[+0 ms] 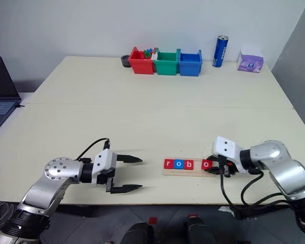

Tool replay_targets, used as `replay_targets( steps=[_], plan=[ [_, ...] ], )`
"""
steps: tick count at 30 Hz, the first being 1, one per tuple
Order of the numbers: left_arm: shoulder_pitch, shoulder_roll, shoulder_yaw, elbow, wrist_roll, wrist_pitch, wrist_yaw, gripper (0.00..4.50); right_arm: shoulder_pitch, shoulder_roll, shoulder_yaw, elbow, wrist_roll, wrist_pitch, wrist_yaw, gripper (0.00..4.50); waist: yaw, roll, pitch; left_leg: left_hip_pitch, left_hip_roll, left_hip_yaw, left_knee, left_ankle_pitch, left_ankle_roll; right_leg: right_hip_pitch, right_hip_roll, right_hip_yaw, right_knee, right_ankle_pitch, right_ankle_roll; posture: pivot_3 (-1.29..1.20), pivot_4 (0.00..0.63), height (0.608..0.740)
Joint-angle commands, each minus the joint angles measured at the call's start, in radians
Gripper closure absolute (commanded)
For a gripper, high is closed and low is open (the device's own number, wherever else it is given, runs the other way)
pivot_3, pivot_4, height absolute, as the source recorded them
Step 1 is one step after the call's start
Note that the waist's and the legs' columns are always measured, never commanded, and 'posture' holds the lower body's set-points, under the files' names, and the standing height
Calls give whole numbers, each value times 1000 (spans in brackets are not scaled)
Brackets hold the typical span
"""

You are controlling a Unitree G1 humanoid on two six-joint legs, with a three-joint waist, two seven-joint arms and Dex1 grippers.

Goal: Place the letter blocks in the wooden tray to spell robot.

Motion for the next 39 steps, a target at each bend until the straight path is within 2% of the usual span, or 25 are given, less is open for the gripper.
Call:
replay_targets(
  steps=[1, 8, 37, 38, 39],
  plan=[
    [4, 4, 17, -18, 0, -21, 8, 0, -58, 30, 40, 3, -28, 17, -4, 3055, 0, 0, 0, 0, 0, 0, 0, 0, 0, 0, 0, 0, 0, 0, 0, 0, 150, 740],
    [7, 3, 17, -20, 3, -27, 17, 0, -103, 59, 94, 57, -75, 5, 7, 3055, 0, 0, 0, 0, 0, 0, 0, 0, 0, 0, 0, -1, 0, 2, -4, 0, 150, 740],
    [18, -1, 6, -46, 0, -15, 44, 0, -133, 89, 103, 120, -115, -22, 37, 3055, 0, 0, 0, 0, 0, 0, 0, 0, 0, 0, 0, -1, 0, 2, -4, 0, 150, 740],
    [18, -1, 6, -46, 0, -15, 44, 0, -134, 88, 103, 117, -113, -21, 40, 2322, 0, 0, 0, 0, 0, 0, 0, 0, 0, 0, 0, -1, 0, 2, -4, 0, 150, 740],
    [18, -1, 5, -46, 0, -15, 45, 0, -135, 89, 101, 114, -112, -22, 40, 2025, 0, 0, 0, 0, 0, 0, 0, 0, 0, 0, 0, -1, 0, 2, -4, 0, 150, 740]
  ],
)
